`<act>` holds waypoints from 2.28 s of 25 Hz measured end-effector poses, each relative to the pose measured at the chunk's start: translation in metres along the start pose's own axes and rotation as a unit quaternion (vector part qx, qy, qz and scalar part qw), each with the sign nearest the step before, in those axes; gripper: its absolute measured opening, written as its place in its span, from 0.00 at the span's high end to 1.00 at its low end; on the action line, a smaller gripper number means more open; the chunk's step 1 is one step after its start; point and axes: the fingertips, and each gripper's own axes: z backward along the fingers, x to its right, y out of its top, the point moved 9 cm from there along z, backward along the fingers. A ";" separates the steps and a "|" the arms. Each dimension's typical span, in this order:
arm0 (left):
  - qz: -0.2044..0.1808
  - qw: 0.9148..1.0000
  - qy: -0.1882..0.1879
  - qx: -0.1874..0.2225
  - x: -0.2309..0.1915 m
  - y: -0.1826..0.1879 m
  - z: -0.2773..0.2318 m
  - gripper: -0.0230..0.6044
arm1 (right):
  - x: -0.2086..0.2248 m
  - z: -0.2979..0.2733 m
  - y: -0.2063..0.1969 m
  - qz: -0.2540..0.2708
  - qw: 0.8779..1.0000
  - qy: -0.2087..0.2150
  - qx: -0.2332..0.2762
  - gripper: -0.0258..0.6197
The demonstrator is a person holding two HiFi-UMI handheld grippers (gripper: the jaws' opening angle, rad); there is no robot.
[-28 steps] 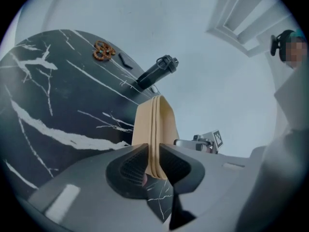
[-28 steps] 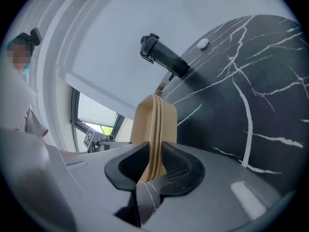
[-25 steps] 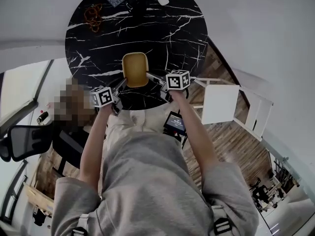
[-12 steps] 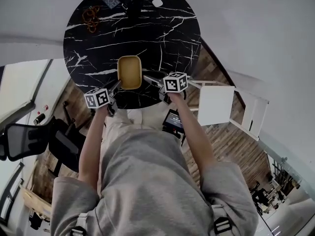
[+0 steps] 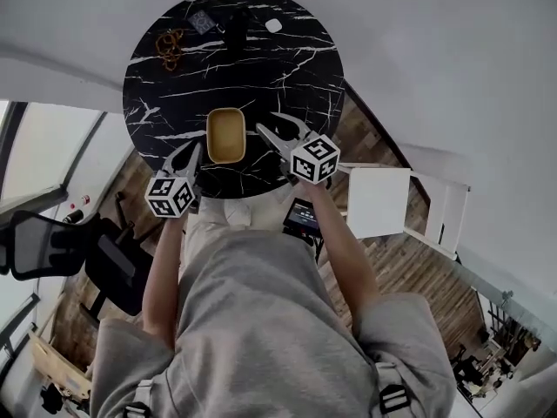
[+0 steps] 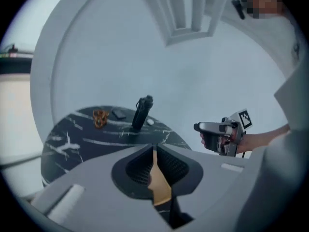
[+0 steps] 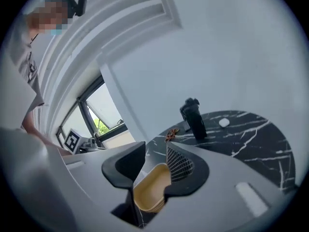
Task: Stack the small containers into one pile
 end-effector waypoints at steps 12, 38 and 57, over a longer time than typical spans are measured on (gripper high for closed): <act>-0.267 0.937 -0.014 0.223 0.105 0.124 0.108 0.96 | -0.160 0.068 0.056 0.219 0.967 -0.089 0.094 0.76; -0.283 0.938 -0.069 0.188 0.124 0.018 0.216 0.96 | -0.272 0.138 -0.026 0.244 0.934 -0.229 0.121 0.94; -0.298 0.936 -0.073 0.175 0.127 0.009 0.222 0.96 | -0.267 0.147 -0.037 0.226 0.937 -0.243 0.109 0.94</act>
